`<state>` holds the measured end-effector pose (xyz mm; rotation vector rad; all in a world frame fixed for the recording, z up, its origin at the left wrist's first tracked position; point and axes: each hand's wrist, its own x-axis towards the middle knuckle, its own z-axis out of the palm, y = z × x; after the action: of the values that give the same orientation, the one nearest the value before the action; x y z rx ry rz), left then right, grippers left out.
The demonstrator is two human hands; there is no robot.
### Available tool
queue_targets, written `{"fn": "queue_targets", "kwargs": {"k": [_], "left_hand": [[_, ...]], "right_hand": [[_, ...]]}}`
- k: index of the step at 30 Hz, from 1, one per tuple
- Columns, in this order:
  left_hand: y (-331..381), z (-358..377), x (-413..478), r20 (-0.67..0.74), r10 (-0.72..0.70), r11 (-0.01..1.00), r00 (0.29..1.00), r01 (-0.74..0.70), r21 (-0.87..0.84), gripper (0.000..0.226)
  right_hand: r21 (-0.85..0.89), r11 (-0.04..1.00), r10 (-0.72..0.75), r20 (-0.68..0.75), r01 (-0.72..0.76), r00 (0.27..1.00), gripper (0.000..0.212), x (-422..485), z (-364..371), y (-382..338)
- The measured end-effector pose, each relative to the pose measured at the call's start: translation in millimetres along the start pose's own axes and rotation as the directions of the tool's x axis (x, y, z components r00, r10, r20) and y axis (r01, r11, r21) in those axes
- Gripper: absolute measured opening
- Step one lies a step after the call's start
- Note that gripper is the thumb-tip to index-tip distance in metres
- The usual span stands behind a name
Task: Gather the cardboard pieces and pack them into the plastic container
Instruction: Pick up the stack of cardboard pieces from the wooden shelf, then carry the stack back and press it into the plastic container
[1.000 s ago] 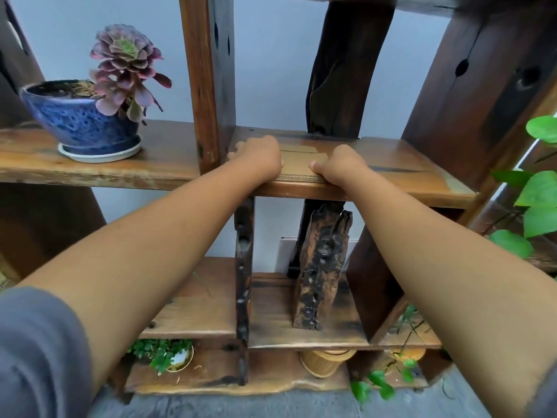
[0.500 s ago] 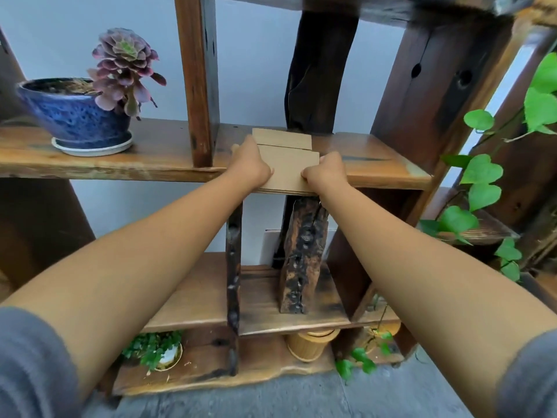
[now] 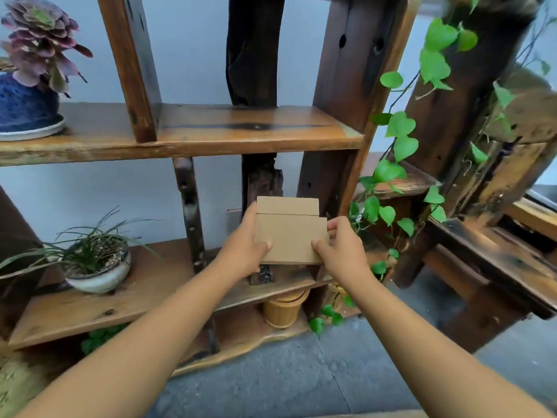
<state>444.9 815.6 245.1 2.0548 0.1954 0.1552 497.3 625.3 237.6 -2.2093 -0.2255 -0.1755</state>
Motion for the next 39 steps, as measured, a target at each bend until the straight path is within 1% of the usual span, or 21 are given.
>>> {"fn": "queue_targets", "kwargs": {"k": [5,8,10,12,14,16,19,23,25,27,30,31,33,35,36,39], "left_hand": [[-6.2,71.3,-48.3,0.06,-0.024,0.995,0.998,0.019,0.094,0.073],[-3.9,121.7,-76.6,0.127,-0.07,0.989,0.99,0.052,0.136,0.067],[0.8,155.9,-94.2,0.188,-0.084,0.984,0.979,0.052,0.17,0.064],[14.6,198.9,-113.9,0.258,-0.088,0.98,0.962,0.037,0.197,0.059],[27.0,233.2,-130.7,0.31,-0.098,0.975,0.946,0.028,0.221,0.051],[44.4,277.3,-151.9,0.386,-0.109,0.963,0.916,0.001,0.269,0.048],[67.8,338.6,-183.6,0.508,-0.082,0.95,0.857,-0.087,0.301,0.051],[102.5,417.1,-224.2,0.688,0.001,0.932,0.726,-0.249,0.261,0.055],[118.7,457.6,-245.8,0.767,0.04,0.92,0.64,-0.323,0.221,0.057],[131.0,486.6,-264.7,0.815,0.061,0.928,0.576,-0.333,0.165,0.059],[148.5,536.2,-295.4,0.883,0.088,0.934,0.462,-0.345,0.088,0.064],[152.8,553.4,-306.0,0.902,0.079,0.933,0.424,-0.351,0.083,0.061],[156.4,578.4,-320.8,0.932,0.044,0.929,0.361,-0.357,0.094,0.05],[159.4,603.7,-333.5,0.963,0.001,0.925,0.27,-0.365,0.102,0.037],[161.6,619.5,-338.5,0.977,-0.007,0.913,0.214,-0.396,0.094,0.033],[170.1,650.9,-347.8,0.995,-0.017,0.875,0.097,-0.481,0.061,0.023]], "right_hand": [[-0.034,0.995,0.098,0.0,-0.098,0.995,0.027,-67.3,-32.0,70.9],[-0.046,0.982,0.181,-0.007,-0.181,0.984,0.026,-105.6,-60.9,109.4],[-0.049,0.971,0.232,-0.032,-0.233,0.972,0.032,-129.5,-84.2,133.2],[-0.066,0.957,0.278,-0.063,-0.282,0.958,0.046,-161.2,-117.7,162.3],[-0.082,0.943,0.316,-0.087,-0.322,0.945,0.054,-190.4,-143.5,186.7],[-0.079,0.915,0.385,-0.118,-0.396,0.915,0.056,-227.0,-176.3,216.8],[-0.037,0.863,0.49,-0.176,-0.503,0.854,0.055,-281.8,-220.8,254.9],[0.048,0.768,0.619,-0.311,-0.639,0.721,0.05,-356.4,-276.2,289.1],[0.085,0.703,0.674,-0.397,-0.706,0.623,0.05,-391.9,-303.0,301.7],[0.132,0.657,0.704,-0.457,-0.742,0.543,0.05,-417.2,-320.6,309.1],[0.229,0.562,0.754,-0.537,-0.794,0.379,0.048,-458.0,-343.6,321.3],[0.254,0.534,0.762,-0.558,-0.806,0.328,0.043,-472.6,-349.6,325.9],[0.29,0.499,0.771,-0.578,-0.817,0.267,0.033,-496.0,-355.6,334.0],[0.344,0.432,0.797,-0.578,-0.834,0.175,0.034,-515.0,-360.7,342.7],[0.379,0.39,0.81,-0.574,-0.839,0.117,0.036,-522.8,-364.6,348.2],[0.454,0.284,0.821,-0.571,-0.845,-0.031,0.038,-536.2,-371.3,356.5]]}}
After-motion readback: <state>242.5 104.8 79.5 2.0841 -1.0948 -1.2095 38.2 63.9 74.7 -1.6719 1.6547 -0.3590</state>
